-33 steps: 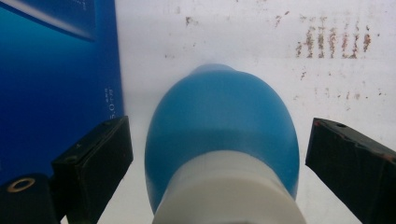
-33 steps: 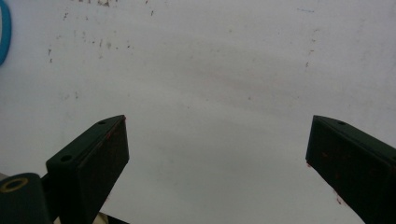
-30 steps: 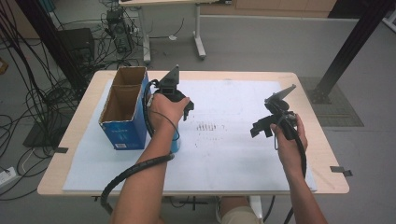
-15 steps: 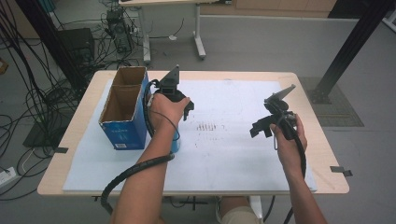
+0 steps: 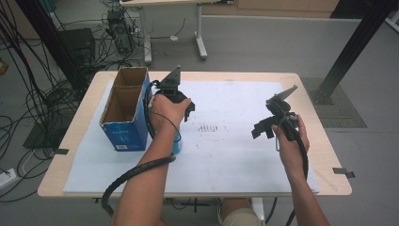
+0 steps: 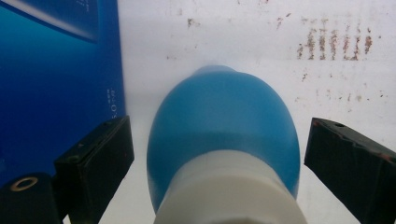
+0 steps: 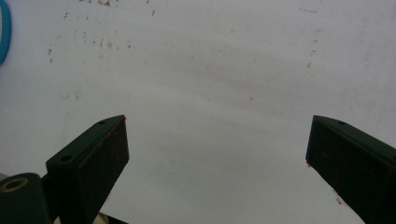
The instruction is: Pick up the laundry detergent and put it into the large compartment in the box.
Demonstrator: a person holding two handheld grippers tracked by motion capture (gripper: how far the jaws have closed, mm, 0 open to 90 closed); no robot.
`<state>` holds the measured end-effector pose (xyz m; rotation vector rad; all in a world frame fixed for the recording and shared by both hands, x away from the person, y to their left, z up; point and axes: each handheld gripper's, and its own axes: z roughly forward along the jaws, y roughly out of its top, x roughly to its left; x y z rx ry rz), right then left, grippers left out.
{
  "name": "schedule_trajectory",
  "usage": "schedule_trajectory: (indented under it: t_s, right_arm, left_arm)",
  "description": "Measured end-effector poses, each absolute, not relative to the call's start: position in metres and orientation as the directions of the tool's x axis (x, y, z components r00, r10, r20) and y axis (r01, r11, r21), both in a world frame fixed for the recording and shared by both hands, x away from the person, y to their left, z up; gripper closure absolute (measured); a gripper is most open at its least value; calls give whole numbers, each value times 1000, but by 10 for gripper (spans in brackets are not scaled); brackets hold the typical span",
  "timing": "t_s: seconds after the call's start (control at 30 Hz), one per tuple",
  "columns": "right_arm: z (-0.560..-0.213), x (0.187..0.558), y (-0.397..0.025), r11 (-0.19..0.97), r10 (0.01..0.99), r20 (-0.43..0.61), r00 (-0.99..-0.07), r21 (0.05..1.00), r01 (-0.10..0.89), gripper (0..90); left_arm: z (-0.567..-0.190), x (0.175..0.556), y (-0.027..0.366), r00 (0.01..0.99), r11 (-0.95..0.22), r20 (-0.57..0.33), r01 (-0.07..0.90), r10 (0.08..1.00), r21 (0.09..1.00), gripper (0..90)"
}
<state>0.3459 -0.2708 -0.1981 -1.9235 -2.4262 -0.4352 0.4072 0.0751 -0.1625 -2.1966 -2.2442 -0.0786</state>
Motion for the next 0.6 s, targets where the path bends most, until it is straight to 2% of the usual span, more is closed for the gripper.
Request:
schedule_trajectory:
  t_s: [0.4, 0.6]
  right_arm:
    - [-199, 346, -271, 200, 953, 187, -239, 205, 958, 58]
    - [-199, 347, -270, 204, 952, 186, -243, 205, 957, 58]
  left_arm:
    - [-163, 406, 73, -20, 18, 48, 999, 999, 43, 161]
    - [-162, 404, 74, -14, 11, 46, 999, 999, 52, 286]
